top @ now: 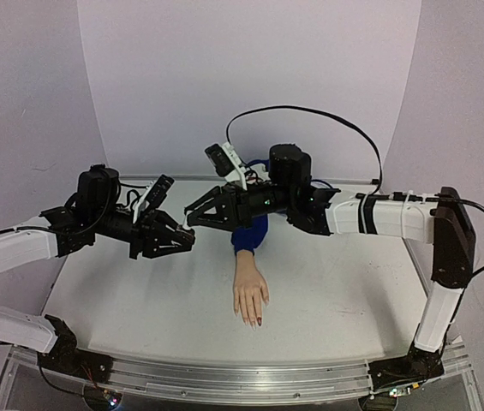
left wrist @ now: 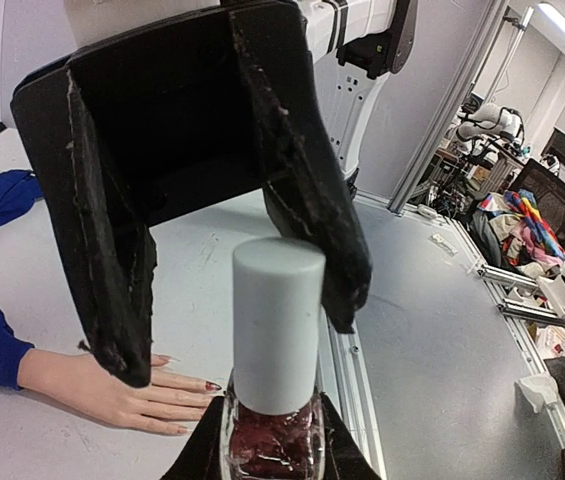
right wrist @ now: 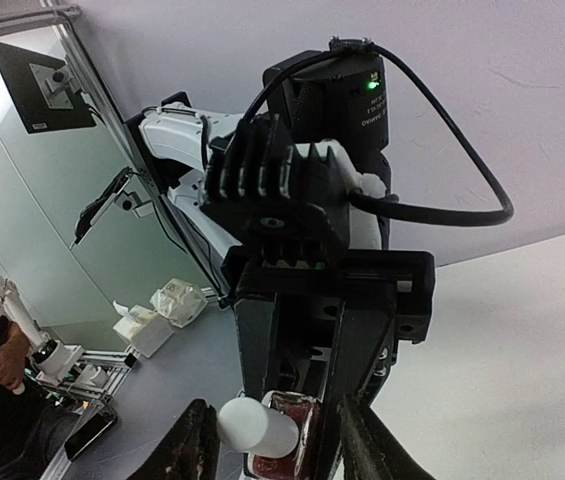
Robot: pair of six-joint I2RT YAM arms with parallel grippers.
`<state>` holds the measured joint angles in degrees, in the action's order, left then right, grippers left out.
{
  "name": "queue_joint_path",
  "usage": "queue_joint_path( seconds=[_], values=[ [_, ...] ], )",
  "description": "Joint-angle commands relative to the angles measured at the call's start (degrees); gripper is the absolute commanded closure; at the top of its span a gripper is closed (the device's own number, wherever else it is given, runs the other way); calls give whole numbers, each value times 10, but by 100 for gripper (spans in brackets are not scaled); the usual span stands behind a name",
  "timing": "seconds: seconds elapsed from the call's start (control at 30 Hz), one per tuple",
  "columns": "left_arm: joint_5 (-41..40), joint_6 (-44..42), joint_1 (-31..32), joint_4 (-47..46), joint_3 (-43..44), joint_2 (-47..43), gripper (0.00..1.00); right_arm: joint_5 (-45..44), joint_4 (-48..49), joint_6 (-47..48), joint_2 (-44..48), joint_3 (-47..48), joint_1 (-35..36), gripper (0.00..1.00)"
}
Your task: Paint the nails
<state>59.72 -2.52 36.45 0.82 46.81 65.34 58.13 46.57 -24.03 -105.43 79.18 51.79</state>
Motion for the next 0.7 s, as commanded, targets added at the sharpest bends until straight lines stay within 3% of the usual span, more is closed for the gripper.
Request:
queue_joint_path(
  seconds=[0.0, 0.47, 0.6, 0.67],
  values=[
    [16, 3, 3, -36, 29, -1, 100, 39, 68, -29, -9, 38, -1, 62],
    [-5, -2, 3, -36, 26, -7, 100, 58, 106, -62, -35, 49, 8, 76],
    [-23, -5, 3, -36, 23, -13, 100, 56, 109, -63, -35, 45, 10, 88],
    [-45, -5, 3, -36, 21, -19, 100, 53, 110, -60, -33, 39, 11, 98]
  ],
)
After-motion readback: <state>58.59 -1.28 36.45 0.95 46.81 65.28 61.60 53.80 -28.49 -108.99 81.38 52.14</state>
